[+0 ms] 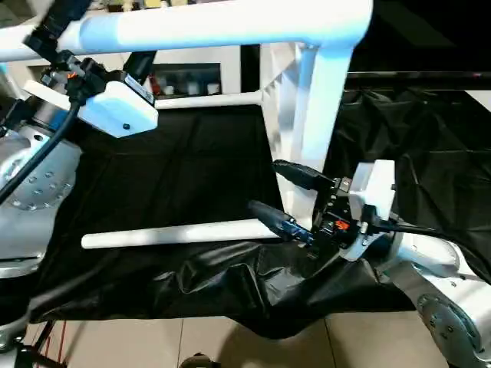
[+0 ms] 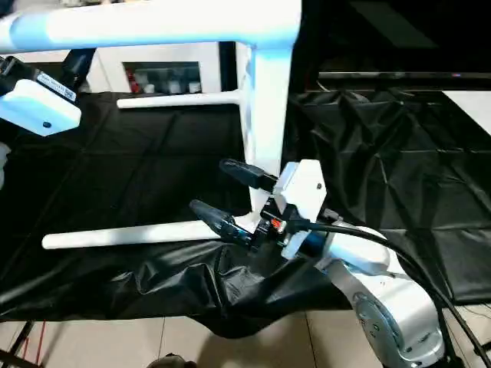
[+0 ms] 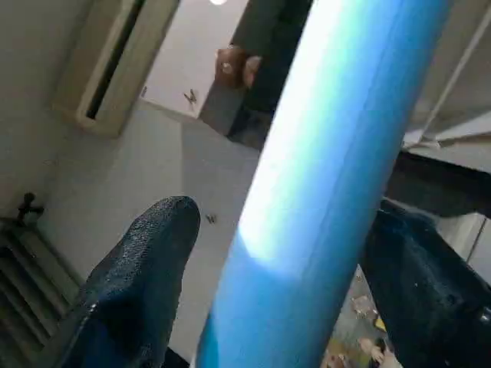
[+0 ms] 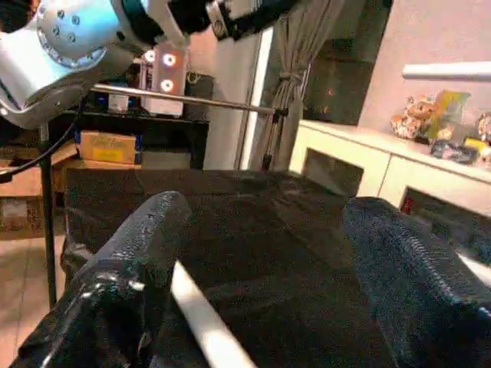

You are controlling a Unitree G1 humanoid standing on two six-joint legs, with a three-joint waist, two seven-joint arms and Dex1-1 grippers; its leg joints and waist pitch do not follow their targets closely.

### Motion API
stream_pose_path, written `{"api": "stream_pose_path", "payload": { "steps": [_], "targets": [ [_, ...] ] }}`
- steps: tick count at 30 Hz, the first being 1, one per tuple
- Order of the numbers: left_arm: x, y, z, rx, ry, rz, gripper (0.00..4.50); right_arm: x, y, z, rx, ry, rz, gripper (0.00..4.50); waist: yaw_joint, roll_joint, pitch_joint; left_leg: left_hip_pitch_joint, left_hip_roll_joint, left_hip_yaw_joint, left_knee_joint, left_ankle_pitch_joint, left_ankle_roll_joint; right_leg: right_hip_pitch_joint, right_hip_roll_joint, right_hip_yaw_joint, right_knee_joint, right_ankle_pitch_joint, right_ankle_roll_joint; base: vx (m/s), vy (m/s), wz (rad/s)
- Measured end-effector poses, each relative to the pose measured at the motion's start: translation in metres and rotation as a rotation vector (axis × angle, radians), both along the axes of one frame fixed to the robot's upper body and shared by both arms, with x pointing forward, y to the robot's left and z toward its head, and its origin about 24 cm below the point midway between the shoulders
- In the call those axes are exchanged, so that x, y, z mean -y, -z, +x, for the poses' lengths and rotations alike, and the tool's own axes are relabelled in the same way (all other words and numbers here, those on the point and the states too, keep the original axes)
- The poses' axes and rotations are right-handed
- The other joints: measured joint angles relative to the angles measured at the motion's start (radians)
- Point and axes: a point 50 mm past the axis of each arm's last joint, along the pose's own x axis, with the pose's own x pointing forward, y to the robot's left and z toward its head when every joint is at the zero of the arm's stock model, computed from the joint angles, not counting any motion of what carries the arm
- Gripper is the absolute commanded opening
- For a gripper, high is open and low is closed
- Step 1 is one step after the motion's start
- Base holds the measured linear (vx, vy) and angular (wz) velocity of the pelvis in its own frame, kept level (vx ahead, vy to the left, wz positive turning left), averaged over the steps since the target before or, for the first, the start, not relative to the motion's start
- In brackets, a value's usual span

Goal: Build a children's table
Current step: Flip table

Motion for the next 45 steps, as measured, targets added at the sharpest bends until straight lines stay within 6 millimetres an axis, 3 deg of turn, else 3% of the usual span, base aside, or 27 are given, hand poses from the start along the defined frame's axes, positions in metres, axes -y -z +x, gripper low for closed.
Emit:
{"api": "stream_pose_path", "payload": {
  "steps": [8, 10, 16, 21, 27, 30, 32, 35, 38, 40, 44, 45],
  "targets": [
    [-0.002, -0.001, 0.002, -0.037, -0.017, -0.012, 2.71, -0.002, -0.001, 0.000, 0.001, -0.023, 0.011, 3.62, 0.006, 0.002, -0.001, -0.001, 0.000, 0.000, 0.000, 0.000, 0.000, 0.000, 0.000, 0.000, 0.000, 0.000, 0.000, 0.000, 0.000, 0.00],
    [-0.002, -0.001, 0.003, -0.071, -0.016, -0.022, 2.45, -0.003, -0.001, 0.000, 0.001, -0.023, 0.014, 3.62, 0.006, 0.003, -0.002, 0.000, 0.000, 0.000, 0.000, 0.000, 0.000, 0.000, 0.000, 0.000, 0.000, 0.000, 0.000, 0.000, 0.000, 0.00],
    [-0.006, -0.004, 0.006, -0.265, -0.036, -0.071, 2.25, -0.003, 0.001, 0.004, -0.010, -0.032, 0.013, 3.62, 0.007, 0.007, -0.003, 0.002, -0.001, -0.001, 0.000, 0.000, 0.000, -0.004, -0.001, 0.001, 0.000, 0.000, 0.000, 0.000, 0.000, 0.00],
    [-0.006, -0.004, 0.008, -0.413, -0.052, -0.174, 2.22, 0.001, 0.002, 0.010, -0.014, -0.026, 0.003, 3.62, 0.010, 0.021, -0.002, 0.001, -0.003, -0.001, 0.000, 0.000, 0.000, -0.005, -0.002, 0.001, 0.000, 0.000, 0.000, 0.000, 0.000, 0.00],
    [0.000, -0.008, 0.011, -0.476, -0.022, -0.361, 2.22, 0.013, 0.002, 0.019, 0.000, 0.023, -0.007, 3.62, 0.027, 0.040, -0.002, -0.002, -0.016, 0.006, -0.007, 0.000, 0.000, -0.009, -0.019, 0.002, 0.001, 0.001, 0.002, 0.000, 0.000, 0.00],
    [-0.003, -0.015, 0.012, -0.459, 0.008, -0.535, 2.22, 0.017, 0.002, 0.023, 0.003, 0.038, -0.018, 3.62, 0.027, 0.042, -0.002, -0.004, -0.017, 0.011, -0.008, 0.000, 0.000, -0.007, -0.024, 0.000, 0.001, 0.001, 0.002, 0.000, 0.000, 0.00],
    [-0.008, -0.016, 0.012, -0.454, 0.021, -0.662, 2.22, 0.021, 0.002, 0.024, 0.006, 0.047, -0.028, 3.62, 0.024, 0.041, -0.002, -0.004, -0.017, 0.013, -0.008, 0.000, 0.001, -0.007, -0.025, 0.000, 0.001, 0.001, 0.003, 0.000, 0.000, 0.00],
    [-0.016, -0.008, 0.016, -0.484, 0.025, -0.837, 2.22, 0.024, 0.002, 0.023, 0.009, 0.052, -0.036, 3.62, 0.021, 0.031, -0.003, -0.004, -0.016, 0.012, -0.007, 0.000, 0.001, -0.008, -0.025, -0.003, 0.001, 0.001, 0.003, 0.000, 0.000, 0.00],
    [-0.020, 0.001, 0.019, -0.515, 0.019, -0.914, 2.10, 0.026, 0.009, 0.018, -0.019, 0.054, -0.047, 3.62, 0.021, 0.009, -0.001, -0.011, -0.009, 0.011, -0.006, 0.003, 0.005, -0.013, -0.024, -0.011, -0.001, 0.002, 0.004, 0.000, 0.000, 0.00],
    [-0.022, 0.006, 0.017, -0.519, 0.008, -0.928, 2.06, 0.027, 0.011, 0.013, -0.025, 0.052, -0.051, 3.62, 0.019, 0.006, -0.002, -0.019, -0.006, 0.010, 0.000, 0.003, 0.007, -0.015, -0.023, -0.014, -0.006, 0.007, 0.006, 0.000, 0.000, 0.00],
    [-0.024, 0.016, 0.011, -0.523, 0.012, -0.945, 1.97, 0.029, 0.013, 0.009, -0.039, 0.083, -0.044, 3.62, 0.023, 0.004, -0.003, -0.022, -0.006, 0.011, 0.000, 0.001, 0.011, -0.013, -0.023, -0.015, -0.016, 0.012, 0.002, 0.000, 0.000, 0.00],
    [-0.024, 0.021, 0.008, -0.529, 0.013, -0.957, 1.93, 0.030, 0.013, 0.008, -0.046, 0.096, -0.036, 3.88, 0.025, 0.003, -0.004, -0.022, -0.006, 0.012, 0.000, 0.000, 0.013, -0.012, -0.024, -0.015, -0.019, 0.012, 0.002, 0.000, 0.000, 0.00]
  ]
}}
